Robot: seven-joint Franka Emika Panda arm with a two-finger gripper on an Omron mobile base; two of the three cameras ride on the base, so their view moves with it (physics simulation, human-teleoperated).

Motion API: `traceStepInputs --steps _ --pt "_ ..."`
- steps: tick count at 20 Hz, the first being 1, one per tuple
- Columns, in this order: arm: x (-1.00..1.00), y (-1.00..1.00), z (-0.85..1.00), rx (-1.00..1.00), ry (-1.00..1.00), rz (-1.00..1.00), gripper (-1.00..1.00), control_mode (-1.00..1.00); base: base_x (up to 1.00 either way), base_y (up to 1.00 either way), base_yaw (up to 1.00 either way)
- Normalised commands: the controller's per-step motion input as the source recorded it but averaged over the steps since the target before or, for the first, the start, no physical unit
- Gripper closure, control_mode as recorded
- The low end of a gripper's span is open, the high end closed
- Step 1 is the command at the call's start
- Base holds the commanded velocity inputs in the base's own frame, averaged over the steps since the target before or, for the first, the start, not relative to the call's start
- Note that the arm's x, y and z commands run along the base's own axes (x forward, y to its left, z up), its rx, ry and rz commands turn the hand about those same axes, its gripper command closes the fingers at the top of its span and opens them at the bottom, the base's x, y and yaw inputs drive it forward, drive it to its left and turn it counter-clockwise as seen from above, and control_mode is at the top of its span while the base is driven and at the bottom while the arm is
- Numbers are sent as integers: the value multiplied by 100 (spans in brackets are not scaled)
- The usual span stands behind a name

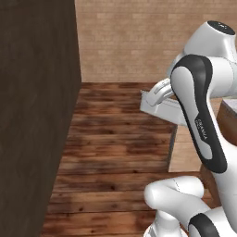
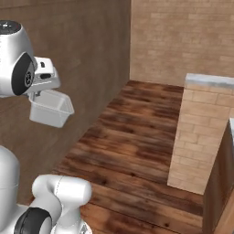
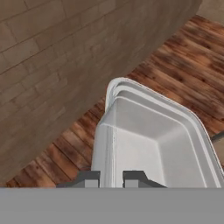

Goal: Retrieve the tupperware and aluminum foil from the cabinet and place them on the dining counter near the plate with hot dog and eggplant to prepare for storing leftovers.

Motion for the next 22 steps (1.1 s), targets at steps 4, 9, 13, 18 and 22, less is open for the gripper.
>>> traceStepInputs --steps 4,9,13,18,22 --pt "0 0 0 0 0 0 100 100 100 42 -34" --pt "0 0 0 0 0 0 100 100 100 37 -34" --pt "0 0 0 0 0 0 100 100 100 36 -34" --pt "0 0 0 0 0 0 100 100 100 36 -33" --pt "0 0 0 0 0 0 100 100 100 36 -33"
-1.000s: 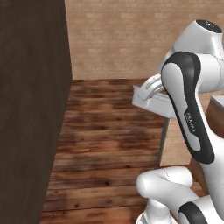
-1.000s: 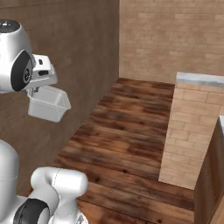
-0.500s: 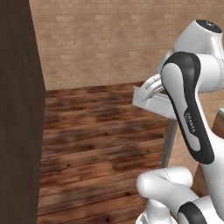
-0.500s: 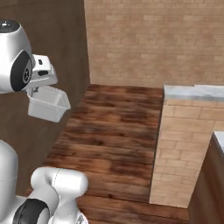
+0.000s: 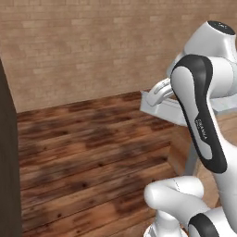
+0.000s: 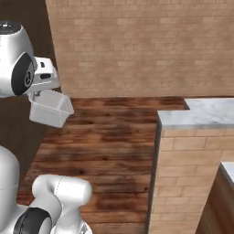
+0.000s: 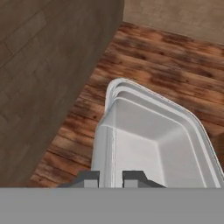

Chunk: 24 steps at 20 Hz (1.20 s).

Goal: Retrieve the tupperware and aluminum foil from the cabinet and place them on the dining counter near the plate with hot dog and eggplant to prepare for storing leftovers.

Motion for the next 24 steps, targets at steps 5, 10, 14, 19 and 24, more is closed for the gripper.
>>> traceStepInputs --steps 5,10,14,19,24 --pt "0 0 0 0 0 0 100 100 100 36 -36" --pt "0 0 0 0 0 0 100 100 100 36 -38" --pt "0 0 0 0 0 0 100 100 100 36 -38" --pt "0 0 0 0 0 0 100 100 100 37 -39" --pt "0 0 0 0 0 0 100 100 100 37 -40"
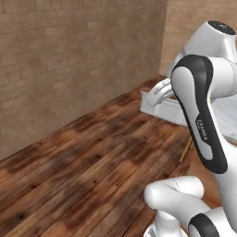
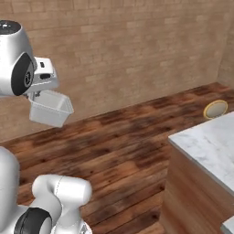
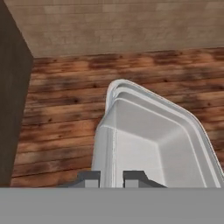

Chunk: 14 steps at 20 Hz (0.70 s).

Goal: Retrieve the tupperware and aluminum foil from the cabinet and place them on the dining counter near the plate with hot dog and eggplant to prepare for storing leftovers.

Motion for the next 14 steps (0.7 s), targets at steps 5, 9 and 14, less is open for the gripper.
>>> traceStepInputs --steps 5,9,14 --pt "0 0 0 0 0 0 100 100 100 37 -41" --pt "0 0 0 0 0 0 100 100 100 37 -43" --pt "0 0 0 0 0 0 100 100 100 36 -45"
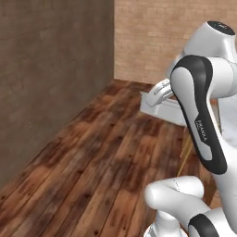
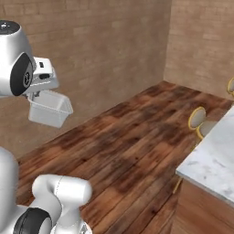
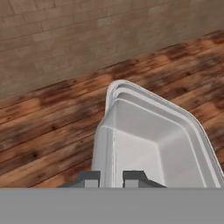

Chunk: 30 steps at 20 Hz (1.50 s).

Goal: Retrieve the tupperware and aluminum foil from the cabinet and place them on the dining counter near the plate with hot dog and eggplant to prepare for storing leftovers.

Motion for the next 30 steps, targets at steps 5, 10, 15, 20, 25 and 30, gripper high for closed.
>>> traceStepInputs --steps 5,10,15,20,25,30 --pt "0 0 0 0 0 0 100 100 100 35 -44" --pt "0 0 0 0 0 0 100 100 100 34 -45" --pt "0 0 0 0 0 0 100 100 98 35 -52" --pt "0 0 0 0 0 0 100 100 94 40 -55" --pt "0 0 0 0 0 0 100 100 94 52 -56" --pt "0 0 0 0 0 0 100 100 99 78 -52"
